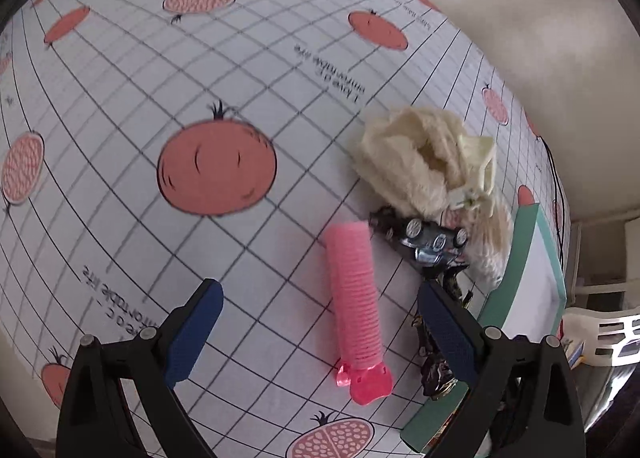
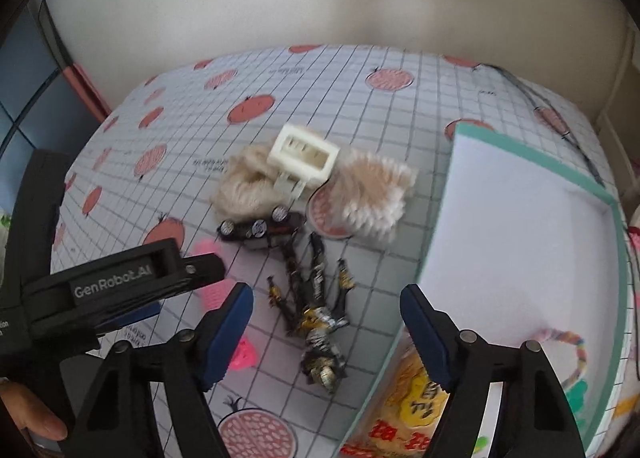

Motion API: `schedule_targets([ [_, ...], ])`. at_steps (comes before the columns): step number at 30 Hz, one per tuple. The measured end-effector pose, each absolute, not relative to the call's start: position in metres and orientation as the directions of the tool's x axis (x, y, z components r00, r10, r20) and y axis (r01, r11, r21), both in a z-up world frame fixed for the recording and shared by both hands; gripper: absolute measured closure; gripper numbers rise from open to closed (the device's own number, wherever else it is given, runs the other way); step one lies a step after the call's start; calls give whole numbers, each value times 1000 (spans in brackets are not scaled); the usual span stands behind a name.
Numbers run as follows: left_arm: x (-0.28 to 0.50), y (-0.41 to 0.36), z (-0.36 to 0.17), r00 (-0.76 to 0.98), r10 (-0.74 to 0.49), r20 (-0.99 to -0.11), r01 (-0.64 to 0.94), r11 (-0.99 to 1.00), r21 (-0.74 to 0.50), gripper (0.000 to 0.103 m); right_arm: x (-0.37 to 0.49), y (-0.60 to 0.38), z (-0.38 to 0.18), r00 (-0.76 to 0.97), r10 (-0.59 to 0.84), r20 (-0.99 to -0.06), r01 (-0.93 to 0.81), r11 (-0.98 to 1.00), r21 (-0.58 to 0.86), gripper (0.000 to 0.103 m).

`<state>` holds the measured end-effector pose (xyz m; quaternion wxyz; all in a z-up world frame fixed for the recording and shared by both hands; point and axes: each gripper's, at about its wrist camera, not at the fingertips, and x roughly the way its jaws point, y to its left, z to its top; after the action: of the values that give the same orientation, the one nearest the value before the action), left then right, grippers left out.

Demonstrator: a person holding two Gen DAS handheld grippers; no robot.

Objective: Organize objects
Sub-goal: 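Move both tools toward the black-gold action figure and pink roller, then grasp the pink roller with the left tool while the right tool grasps the action figure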

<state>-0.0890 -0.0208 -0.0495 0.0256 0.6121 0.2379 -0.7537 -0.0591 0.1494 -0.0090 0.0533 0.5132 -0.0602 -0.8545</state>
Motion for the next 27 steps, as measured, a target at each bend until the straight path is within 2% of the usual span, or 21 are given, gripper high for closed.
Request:
schedule_targets([
  [4, -86, -14, -47, -251, 252, -934, 305, -896, -324, 5, -57, 140, -12, -454, -152, -878, 56, -988, 143, 32],
  [6, -85, -8, -45, -257, 244, -935, 285, -905, -315, 5, -57, 139, -15, -446, -160, -881, 58, -987, 150, 39],
  [12, -81, 11, -45, -251, 225, -941, 230, -931, -284, 7, -57, 143, -27, -407, -146, -902, 54, -989, 136, 49],
  [13, -81, 13, -45, -252, 219, -943, 223, -935, -277, 7, -58, 143, -29, -402, -143, -904, 55, -990, 132, 50],
  [15, -81, 16, -46, -249, 209, -946, 209, -942, -263, 16, -57, 143, -32, -393, -135, -909, 55, -991, 124, 51],
  [27, -75, 10, -50, -224, 166, -960, 223, -950, -217, 17, -57, 134, -47, -342, -109, -934, 84, -993, 85, 54],
])
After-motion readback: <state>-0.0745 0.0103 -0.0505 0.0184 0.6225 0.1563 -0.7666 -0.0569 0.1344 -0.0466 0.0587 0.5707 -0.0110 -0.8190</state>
